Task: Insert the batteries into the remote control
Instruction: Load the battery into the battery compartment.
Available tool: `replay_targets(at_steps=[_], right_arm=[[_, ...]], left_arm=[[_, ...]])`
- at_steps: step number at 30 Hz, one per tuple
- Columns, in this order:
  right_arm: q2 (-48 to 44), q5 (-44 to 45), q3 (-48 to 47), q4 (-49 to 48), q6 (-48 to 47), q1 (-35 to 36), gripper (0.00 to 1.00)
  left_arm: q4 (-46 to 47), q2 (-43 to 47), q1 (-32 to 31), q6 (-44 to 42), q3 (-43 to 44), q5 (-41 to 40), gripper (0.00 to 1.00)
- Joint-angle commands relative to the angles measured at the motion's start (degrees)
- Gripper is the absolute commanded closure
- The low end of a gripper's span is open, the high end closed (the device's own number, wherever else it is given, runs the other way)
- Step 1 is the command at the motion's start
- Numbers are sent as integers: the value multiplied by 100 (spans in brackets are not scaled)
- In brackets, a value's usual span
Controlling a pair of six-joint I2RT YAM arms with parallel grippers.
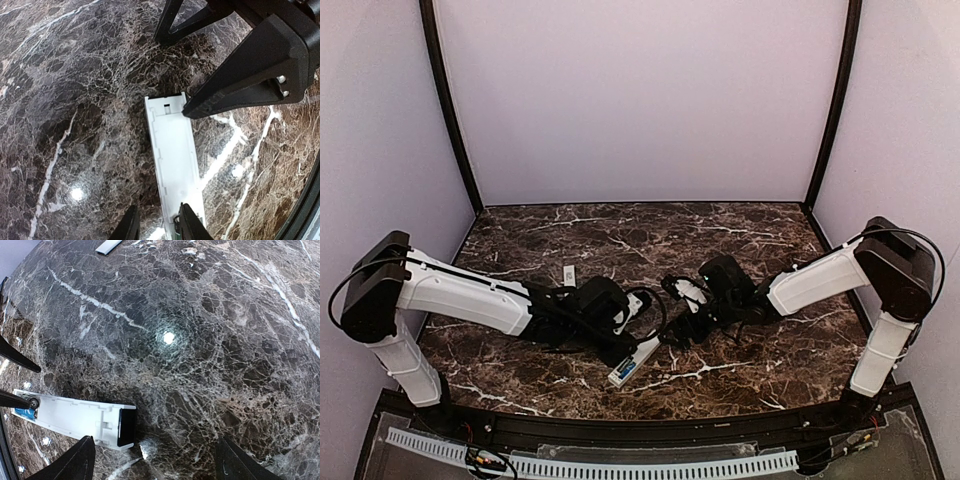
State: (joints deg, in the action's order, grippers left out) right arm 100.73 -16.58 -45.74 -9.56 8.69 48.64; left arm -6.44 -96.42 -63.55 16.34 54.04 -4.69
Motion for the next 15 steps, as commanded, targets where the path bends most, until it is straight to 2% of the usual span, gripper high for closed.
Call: replay_targets(at_steps=[1,15], right_arm=[[38,60,-52,-2,5,31,19],[52,95,-49,7,-5,31,19]], left_arm=[[-296,-26,-9,66,22,-52,72],[-463,67,-10,86,-136,19,75]])
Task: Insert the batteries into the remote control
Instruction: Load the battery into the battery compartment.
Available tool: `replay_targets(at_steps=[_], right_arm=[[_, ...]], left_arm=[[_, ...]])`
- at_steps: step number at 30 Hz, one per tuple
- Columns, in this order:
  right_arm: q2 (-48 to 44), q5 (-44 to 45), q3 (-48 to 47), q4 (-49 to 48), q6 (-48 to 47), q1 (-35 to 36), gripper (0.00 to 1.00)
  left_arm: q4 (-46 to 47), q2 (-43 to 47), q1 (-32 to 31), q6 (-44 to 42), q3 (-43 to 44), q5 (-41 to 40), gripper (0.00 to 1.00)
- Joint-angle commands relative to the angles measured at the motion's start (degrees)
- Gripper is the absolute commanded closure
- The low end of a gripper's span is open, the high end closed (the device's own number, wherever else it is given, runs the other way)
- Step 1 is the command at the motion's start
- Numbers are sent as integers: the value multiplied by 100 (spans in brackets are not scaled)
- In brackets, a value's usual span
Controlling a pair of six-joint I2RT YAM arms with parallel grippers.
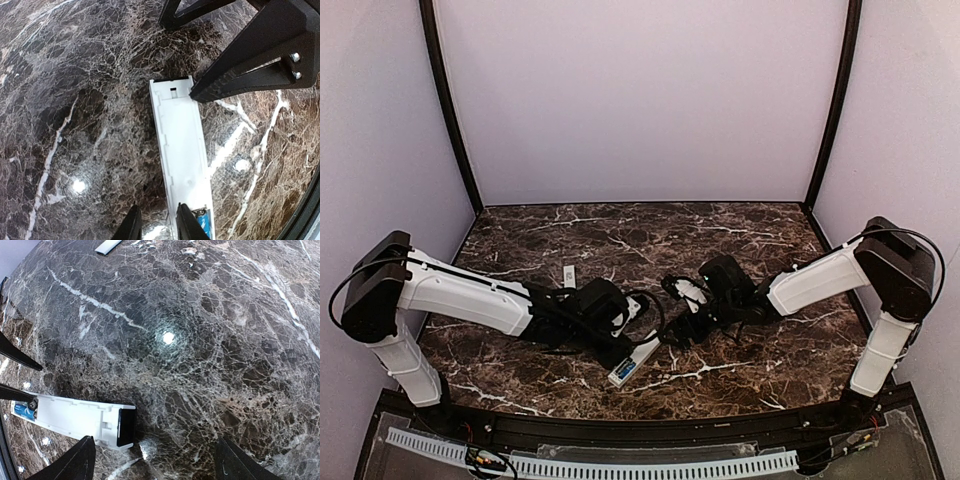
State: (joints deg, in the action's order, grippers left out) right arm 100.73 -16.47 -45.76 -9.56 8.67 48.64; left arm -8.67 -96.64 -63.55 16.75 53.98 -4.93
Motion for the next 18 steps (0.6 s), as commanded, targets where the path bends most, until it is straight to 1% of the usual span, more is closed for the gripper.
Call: replay_targets(at_steps=[1,9,13,18], right_arm=[[54,87,-41,7,-5,27,19],[52,83,-39,7,-2,31,19],[25,88,-54,39,-11,31,19],[-50,65,-149,138,-20,31,20]], left_arm=[[-245,116,-14,42,-165,49,75],[-320,232,-15,36,-268,78,76],[-325,407,-8,65,-256,-110,76],[-404,742,-3,-11,-14,-348,77]])
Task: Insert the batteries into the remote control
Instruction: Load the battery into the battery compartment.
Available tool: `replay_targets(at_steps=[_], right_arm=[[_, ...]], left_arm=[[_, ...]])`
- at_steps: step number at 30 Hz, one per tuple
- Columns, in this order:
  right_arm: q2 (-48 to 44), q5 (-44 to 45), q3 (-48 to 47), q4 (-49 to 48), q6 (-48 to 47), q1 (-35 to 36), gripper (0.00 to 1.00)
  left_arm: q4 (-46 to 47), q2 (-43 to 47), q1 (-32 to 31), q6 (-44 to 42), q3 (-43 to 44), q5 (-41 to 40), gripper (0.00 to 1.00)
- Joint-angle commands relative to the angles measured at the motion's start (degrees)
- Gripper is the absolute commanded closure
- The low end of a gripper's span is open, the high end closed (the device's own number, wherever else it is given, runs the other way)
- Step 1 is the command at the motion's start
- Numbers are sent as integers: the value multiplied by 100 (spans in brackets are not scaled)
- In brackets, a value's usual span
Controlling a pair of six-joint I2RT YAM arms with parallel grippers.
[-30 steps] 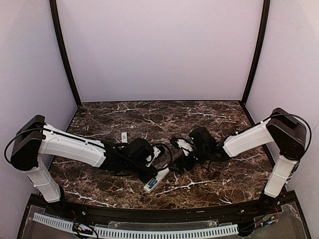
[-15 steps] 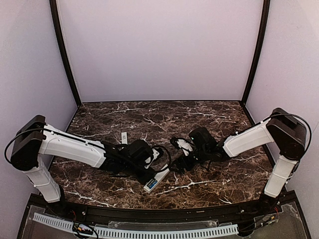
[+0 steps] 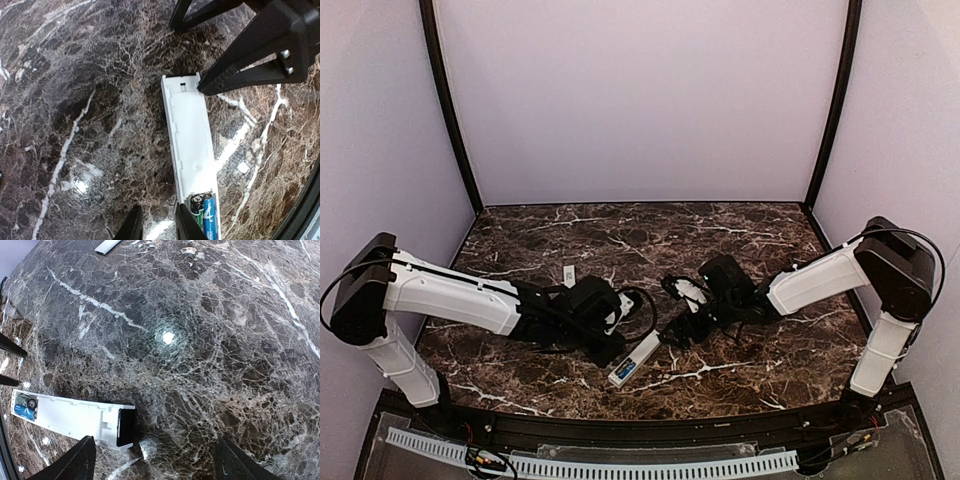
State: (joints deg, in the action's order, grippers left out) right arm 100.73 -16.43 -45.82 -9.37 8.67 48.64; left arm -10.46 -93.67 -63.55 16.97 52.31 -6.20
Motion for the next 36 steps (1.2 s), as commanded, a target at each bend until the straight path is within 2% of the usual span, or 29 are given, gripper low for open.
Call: replay_targets(at_steps=[1,8,15,36], right_arm=[[-72,54,-168,148,-16,30,20],[-117,-32,-300,258,-40,31,20],[-52,-177,-323,225,-10,27,21],[121,-266,-217,84,30,66,26]], left_arm=[[-250,481,-7,-46,203,-221,77],[-299,446,0,44,278,482,88],[-302,290,-2,235,226,929,88],[-755,-405,0,246,711,925,91]])
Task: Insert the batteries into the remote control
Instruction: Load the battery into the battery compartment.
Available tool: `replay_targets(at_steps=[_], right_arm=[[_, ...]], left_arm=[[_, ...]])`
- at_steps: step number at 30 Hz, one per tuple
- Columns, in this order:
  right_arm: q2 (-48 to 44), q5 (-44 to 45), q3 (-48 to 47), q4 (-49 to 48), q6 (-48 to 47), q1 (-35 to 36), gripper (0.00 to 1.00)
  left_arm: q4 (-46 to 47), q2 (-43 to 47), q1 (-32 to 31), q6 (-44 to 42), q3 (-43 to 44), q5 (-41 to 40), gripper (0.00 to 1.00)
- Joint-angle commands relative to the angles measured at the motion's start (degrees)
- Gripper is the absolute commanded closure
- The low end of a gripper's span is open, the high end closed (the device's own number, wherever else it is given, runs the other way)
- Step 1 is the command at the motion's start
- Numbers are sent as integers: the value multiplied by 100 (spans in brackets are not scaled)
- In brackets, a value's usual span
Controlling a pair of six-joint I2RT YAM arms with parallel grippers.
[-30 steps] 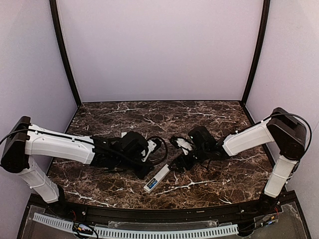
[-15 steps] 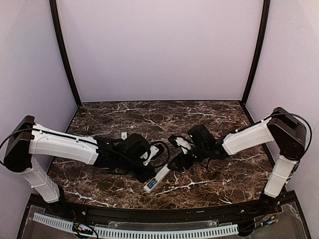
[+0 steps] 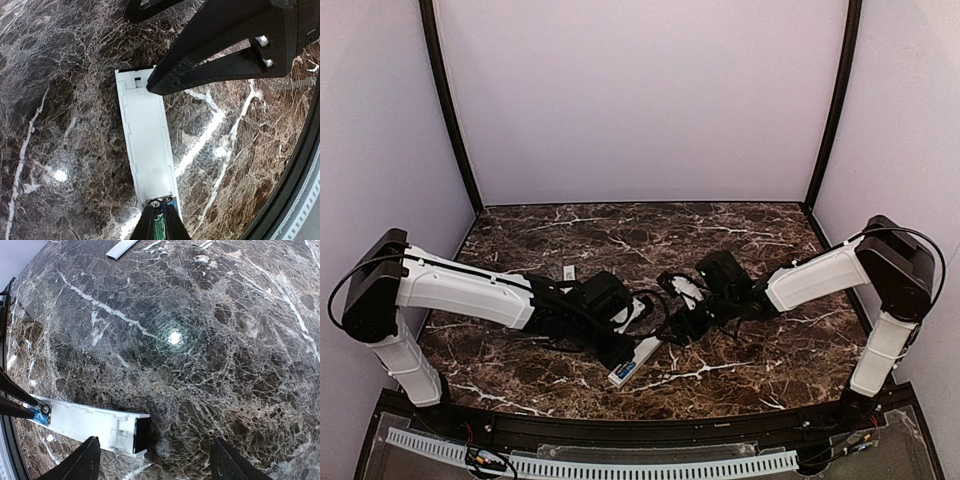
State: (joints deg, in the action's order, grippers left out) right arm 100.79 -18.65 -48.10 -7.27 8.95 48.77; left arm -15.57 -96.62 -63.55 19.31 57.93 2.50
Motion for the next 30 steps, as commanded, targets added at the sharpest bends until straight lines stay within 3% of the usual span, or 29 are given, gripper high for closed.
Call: replay_targets(at_steps=[1,9,15,30], right_arm=[[117,-42,17,-126,1,53,26],[156,-1,26,-126,-16,63,27],[195,13,37,-126,-34,62,28],[200,34,107,-133,-27,62,30]], left_arm=[[-248,-124,-2,7,168,63,91],[-375,-279,-5,-7,251,53,92],[-475,-322,-4,23,190,188,99],[-531,-389,-59,47,-22,491,98]])
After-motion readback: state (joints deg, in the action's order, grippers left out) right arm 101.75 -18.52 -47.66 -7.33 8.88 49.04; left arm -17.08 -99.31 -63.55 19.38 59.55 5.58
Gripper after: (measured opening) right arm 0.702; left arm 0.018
